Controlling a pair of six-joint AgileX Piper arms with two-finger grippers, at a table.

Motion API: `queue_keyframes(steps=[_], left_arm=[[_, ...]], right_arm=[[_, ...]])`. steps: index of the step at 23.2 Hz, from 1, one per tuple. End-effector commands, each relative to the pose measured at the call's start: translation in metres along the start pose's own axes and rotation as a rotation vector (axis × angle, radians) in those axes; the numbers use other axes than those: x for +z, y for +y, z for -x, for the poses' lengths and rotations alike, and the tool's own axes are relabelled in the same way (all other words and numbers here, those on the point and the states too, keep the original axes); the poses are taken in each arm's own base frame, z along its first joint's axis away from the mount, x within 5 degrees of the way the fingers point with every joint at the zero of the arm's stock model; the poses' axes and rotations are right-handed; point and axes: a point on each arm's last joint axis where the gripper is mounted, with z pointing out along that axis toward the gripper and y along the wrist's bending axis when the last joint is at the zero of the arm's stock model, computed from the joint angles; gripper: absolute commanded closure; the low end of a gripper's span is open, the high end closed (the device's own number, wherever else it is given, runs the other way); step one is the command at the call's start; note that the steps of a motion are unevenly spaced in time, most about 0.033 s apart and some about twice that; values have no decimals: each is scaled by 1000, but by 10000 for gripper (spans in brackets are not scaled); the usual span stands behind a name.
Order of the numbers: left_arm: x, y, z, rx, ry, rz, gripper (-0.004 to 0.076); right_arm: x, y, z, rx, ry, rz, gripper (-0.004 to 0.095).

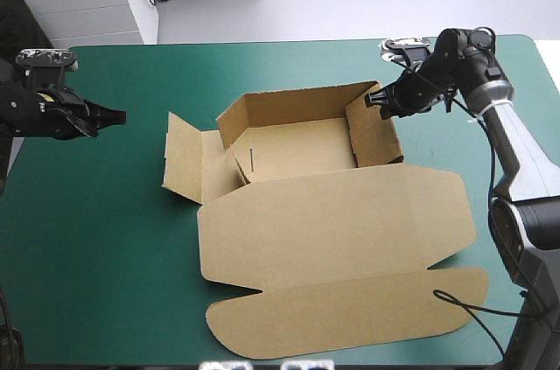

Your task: Fold the box

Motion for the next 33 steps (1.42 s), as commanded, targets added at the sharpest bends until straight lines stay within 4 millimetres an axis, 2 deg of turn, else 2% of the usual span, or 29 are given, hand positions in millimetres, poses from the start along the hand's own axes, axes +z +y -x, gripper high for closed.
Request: queue_keyframes(steps=[1, 13, 14, 15, 16, 17, 20, 22, 24, 27, 28, 31, 33], left_arm=[[-20, -2, 7, -4, -95, 4, 731], [-20, -3, 9, -28, -112, -1, 731], [-19, -2, 9, -28, -109, -2, 731], [-16, -2, 9, -30, -100, -3, 731], [-15, -2, 9, -32, -96, -7, 731], [-12, -3, 9, -30, -91, -25, 731], [-11, -3, 11, -26, -94, -30, 731], [-12, 2, 13, -64, -122, -21, 731], [-18, 21, 13, -157, -157, -20, 731], [-30, 53, 10, -316, -211, -21, 731], [-36, 67, 7, -386, -243, -26, 731], [-46, 81, 6, -458, -321, -100, 731], [-49, 79, 9, -477, -360, -166, 731]], right_arm=[[-20, 4, 8, -19, -91, 0, 557], [34, -1, 9, -29, 8, 77, 572], [37, 0, 8, -31, 15, 86, 601], [39, 1, 8, -34, 21, 104, 708], [39, 1, 8, -33, 21, 106, 750], [38, 2, 9, -33, 16, 112, 915], [31, 5, 12, -23, 12, 145, 922], [21, 10, 17, -12, -12, 190, 922], [-7, 10, 26, 13, -89, 244, 922], [-49, 1, 30, 28, -197, 214, 922], [-71, -4, 28, 34, -245, 197, 922], [-108, -10, 21, 45, -324, 173, 922], [-129, -12, 16, 60, -374, 191, 922]])
